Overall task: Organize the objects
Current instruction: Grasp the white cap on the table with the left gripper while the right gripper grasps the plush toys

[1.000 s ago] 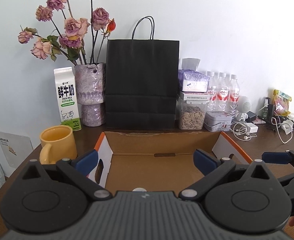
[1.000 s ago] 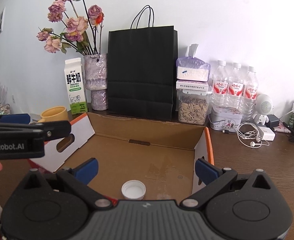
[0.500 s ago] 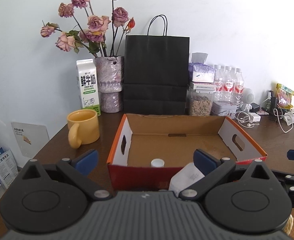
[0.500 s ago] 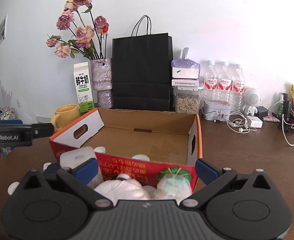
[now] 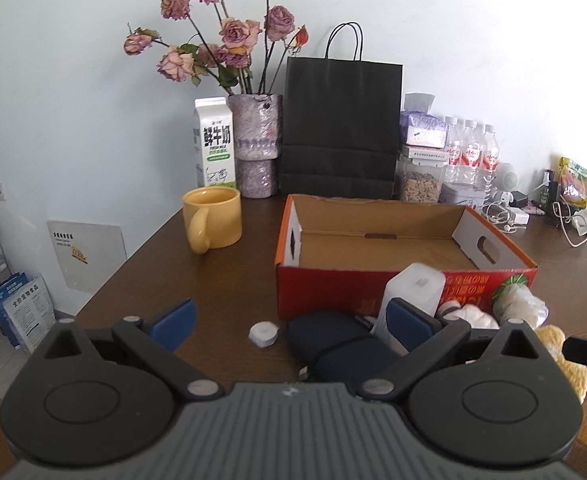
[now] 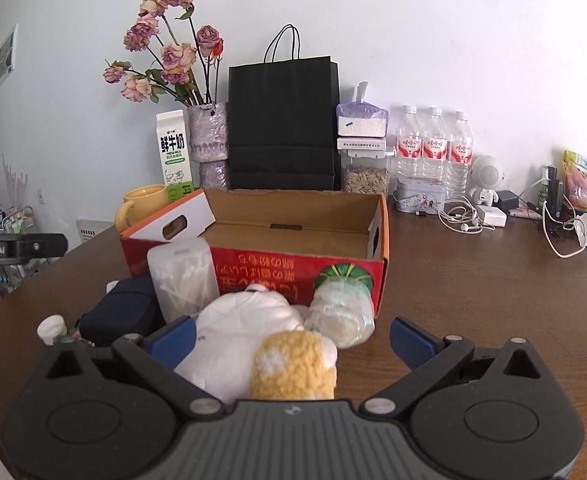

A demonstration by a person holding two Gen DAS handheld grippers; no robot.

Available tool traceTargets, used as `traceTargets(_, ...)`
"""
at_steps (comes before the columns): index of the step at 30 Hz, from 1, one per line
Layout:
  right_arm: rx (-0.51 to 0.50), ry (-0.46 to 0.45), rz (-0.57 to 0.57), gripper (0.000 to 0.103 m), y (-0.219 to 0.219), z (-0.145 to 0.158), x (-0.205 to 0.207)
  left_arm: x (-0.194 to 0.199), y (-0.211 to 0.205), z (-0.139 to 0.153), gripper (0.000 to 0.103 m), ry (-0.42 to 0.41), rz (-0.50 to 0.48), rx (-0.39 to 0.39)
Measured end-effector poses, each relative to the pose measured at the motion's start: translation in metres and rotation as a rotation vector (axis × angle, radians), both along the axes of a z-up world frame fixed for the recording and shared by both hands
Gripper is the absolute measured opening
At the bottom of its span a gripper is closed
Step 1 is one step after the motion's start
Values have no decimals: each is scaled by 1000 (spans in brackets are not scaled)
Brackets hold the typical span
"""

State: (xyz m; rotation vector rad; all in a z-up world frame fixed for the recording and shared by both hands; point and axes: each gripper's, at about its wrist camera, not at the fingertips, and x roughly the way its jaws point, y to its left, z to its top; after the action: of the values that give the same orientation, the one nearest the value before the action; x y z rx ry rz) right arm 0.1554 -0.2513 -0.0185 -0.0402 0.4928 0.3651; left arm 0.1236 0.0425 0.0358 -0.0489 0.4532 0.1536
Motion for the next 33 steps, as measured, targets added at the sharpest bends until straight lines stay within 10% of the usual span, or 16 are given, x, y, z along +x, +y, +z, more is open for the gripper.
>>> traceTargets(30,-26,116,-18,103,-2,-47,1,7,61,-77,101,200,158,-34)
traceTargets(33,-26,118,-18,103,-1,-48,4,10,62,-81,89,213,159,-32)
